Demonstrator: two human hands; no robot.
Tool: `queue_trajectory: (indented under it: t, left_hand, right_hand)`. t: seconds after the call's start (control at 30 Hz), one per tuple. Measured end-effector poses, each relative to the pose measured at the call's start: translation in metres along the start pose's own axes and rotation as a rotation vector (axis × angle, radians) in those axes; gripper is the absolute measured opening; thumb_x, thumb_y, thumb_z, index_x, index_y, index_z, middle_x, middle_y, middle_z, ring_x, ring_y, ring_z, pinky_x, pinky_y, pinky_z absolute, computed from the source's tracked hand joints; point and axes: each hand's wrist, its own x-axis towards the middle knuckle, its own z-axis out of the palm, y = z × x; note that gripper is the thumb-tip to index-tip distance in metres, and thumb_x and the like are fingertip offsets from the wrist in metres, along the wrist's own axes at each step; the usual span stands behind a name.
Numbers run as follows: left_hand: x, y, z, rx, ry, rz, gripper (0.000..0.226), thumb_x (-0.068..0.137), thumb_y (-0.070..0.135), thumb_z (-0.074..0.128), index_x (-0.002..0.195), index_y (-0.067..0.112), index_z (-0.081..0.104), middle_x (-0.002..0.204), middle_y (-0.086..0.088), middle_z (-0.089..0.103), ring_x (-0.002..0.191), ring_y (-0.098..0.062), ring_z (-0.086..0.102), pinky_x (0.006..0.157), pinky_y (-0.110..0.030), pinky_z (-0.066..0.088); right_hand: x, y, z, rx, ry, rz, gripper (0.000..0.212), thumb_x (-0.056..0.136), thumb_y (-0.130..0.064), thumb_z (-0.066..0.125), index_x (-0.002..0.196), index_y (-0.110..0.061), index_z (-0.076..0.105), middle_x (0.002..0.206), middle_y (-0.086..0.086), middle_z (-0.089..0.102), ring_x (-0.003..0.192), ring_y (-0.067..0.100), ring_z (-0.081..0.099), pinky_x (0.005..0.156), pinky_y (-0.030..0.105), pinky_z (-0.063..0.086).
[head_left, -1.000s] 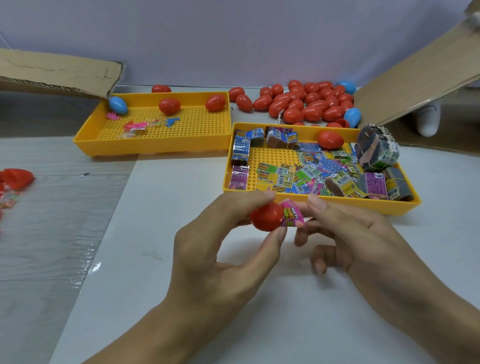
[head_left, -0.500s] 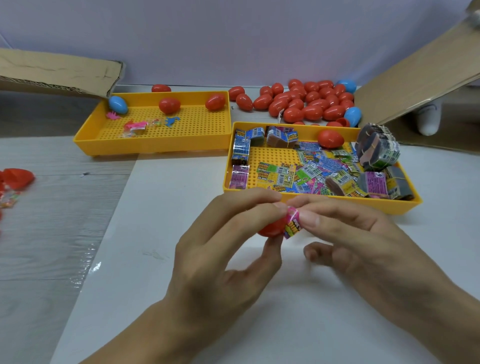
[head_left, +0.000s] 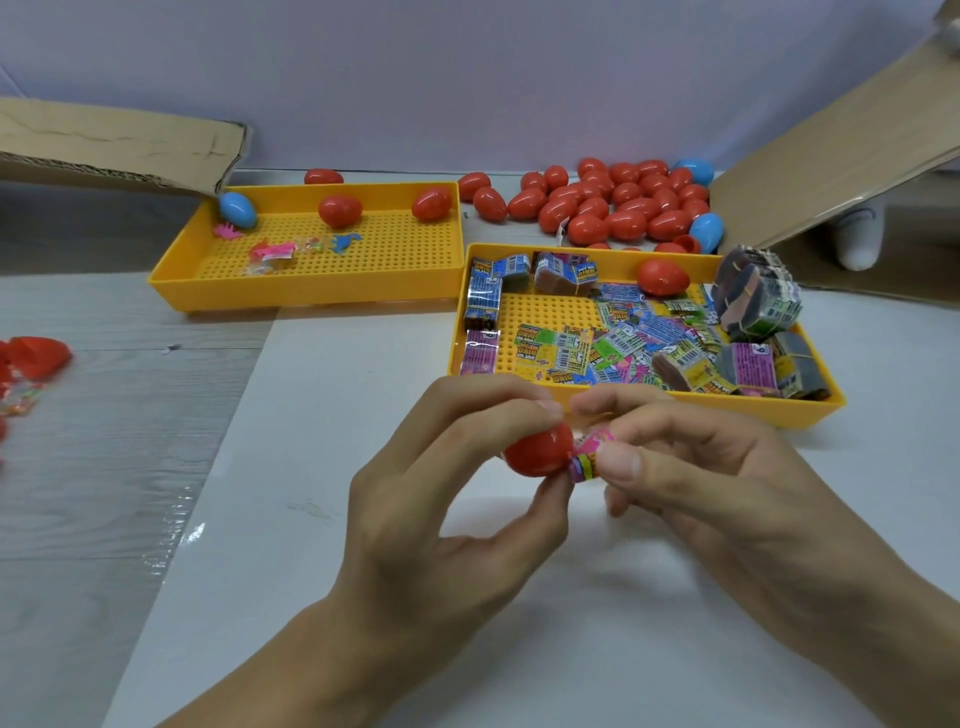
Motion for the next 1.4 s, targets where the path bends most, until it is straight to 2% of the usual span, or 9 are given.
queue_trajectory:
  t: [0.3, 0.4, 0.53, 0.7, 0.87, 1.0, 1.13, 1.27, 1.4]
  left_hand:
    - [0.000, -0.003, 0.000, -0.224, 0.060, -0.184, 0.026, 0.083, 0.018, 0.077, 0.102, 0.019, 0.059, 0.106, -0.005, 0.061, 0.102, -0.026, 0.064, 0.073, -0.037, 0.056]
    - [0.001, -0.003, 0.000, -0.273, 0.079, -0.216, 0.028, 0.083, 0.015, 0.076, 0.101, 0.022, 0.057, 0.106, -0.003, 0.060, 0.098, -0.022, 0.065, 0.074, -0.031, 0.056]
    - [0.002, -0.001, 0.001, -0.206, 0.048, -0.200, 0.027, 0.084, 0.015, 0.075, 0.108, 0.017, 0.063, 0.105, -0.006, 0.060, 0.095, -0.021, 0.065, 0.069, -0.030, 0.057]
    - [0.001, 0.003, 0.002, -0.144, 0.036, -0.161, 0.030, 0.083, 0.013, 0.074, 0.112, 0.018, 0.068, 0.109, -0.009, 0.057, 0.094, -0.019, 0.065, 0.074, -0.022, 0.056]
    - [0.002, 0.004, 0.002, -0.088, 0.025, -0.138, 0.044, 0.083, 0.006, 0.067, 0.126, 0.012, 0.057, 0.110, -0.010, 0.055, 0.097, -0.015, 0.064, 0.078, -0.020, 0.054]
    - [0.001, 0.004, 0.003, -0.063, 0.009, -0.120, 0.043, 0.082, 0.007, 0.069, 0.123, 0.012, 0.059, 0.110, -0.009, 0.057, 0.098, -0.016, 0.064, 0.077, -0.022, 0.055]
    - [0.001, 0.004, 0.002, -0.072, -0.009, -0.139, 0.042, 0.080, 0.008, 0.071, 0.120, 0.013, 0.058, 0.111, -0.007, 0.061, 0.101, -0.021, 0.064, 0.077, -0.024, 0.056]
    - [0.001, 0.002, 0.002, -0.028, -0.040, -0.122, 0.036, 0.080, 0.008, 0.073, 0.113, 0.013, 0.061, 0.109, -0.006, 0.061, 0.102, -0.022, 0.064, 0.075, -0.027, 0.057]
    - [0.001, 0.003, 0.002, 0.033, -0.038, -0.077, 0.042, 0.076, 0.001, 0.077, 0.113, 0.013, 0.061, 0.107, -0.010, 0.062, 0.099, -0.022, 0.064, 0.073, -0.029, 0.056]
  right_hand:
    - [0.003, 0.001, -0.004, 0.209, 0.026, -0.032, 0.043, 0.057, -0.047, 0.087, 0.078, -0.011, 0.079, 0.103, -0.002, 0.071, 0.093, 0.005, 0.063, 0.060, 0.027, 0.053]
    - [0.004, 0.004, -0.005, 0.235, 0.045, -0.020, 0.049, 0.060, -0.046, 0.085, 0.087, -0.006, 0.079, 0.115, 0.008, 0.070, 0.099, 0.008, 0.061, 0.060, 0.029, 0.052]
    - [0.005, 0.006, -0.004, 0.179, 0.064, -0.019, 0.042, 0.065, -0.044, 0.081, 0.085, -0.006, 0.079, 0.109, 0.004, 0.069, 0.094, 0.006, 0.061, 0.061, 0.028, 0.051]
    - [0.005, 0.010, -0.005, -0.024, 0.120, -0.070, 0.051, 0.060, -0.055, 0.082, 0.085, -0.011, 0.080, 0.103, -0.007, 0.069, 0.091, 0.003, 0.062, 0.065, 0.029, 0.050]
    - [0.006, 0.011, -0.005, -0.080, 0.142, -0.103, 0.055, 0.056, -0.068, 0.078, 0.081, -0.020, 0.081, 0.100, -0.011, 0.069, 0.086, 0.002, 0.061, 0.064, 0.028, 0.049]
    - [0.006, 0.011, -0.005, -0.051, 0.125, -0.064, 0.060, 0.055, -0.066, 0.081, 0.082, -0.012, 0.080, 0.099, -0.010, 0.069, 0.085, 0.004, 0.061, 0.067, 0.032, 0.047]
    - [0.004, 0.009, -0.003, 0.006, 0.120, -0.020, 0.061, 0.051, -0.060, 0.085, 0.081, -0.007, 0.079, 0.098, -0.011, 0.070, 0.080, 0.003, 0.061, 0.062, 0.027, 0.051]
    - [0.003, 0.009, -0.002, -0.001, 0.134, 0.009, 0.069, 0.057, -0.053, 0.084, 0.077, 0.011, 0.070, 0.098, -0.010, 0.070, 0.087, 0.001, 0.063, 0.070, 0.033, 0.046]
    - [0.004, 0.008, -0.002, -0.070, 0.204, 0.011, 0.034, 0.059, -0.038, 0.088, 0.073, -0.009, 0.079, 0.093, -0.012, 0.069, 0.080, 0.007, 0.058, 0.067, 0.032, 0.042]
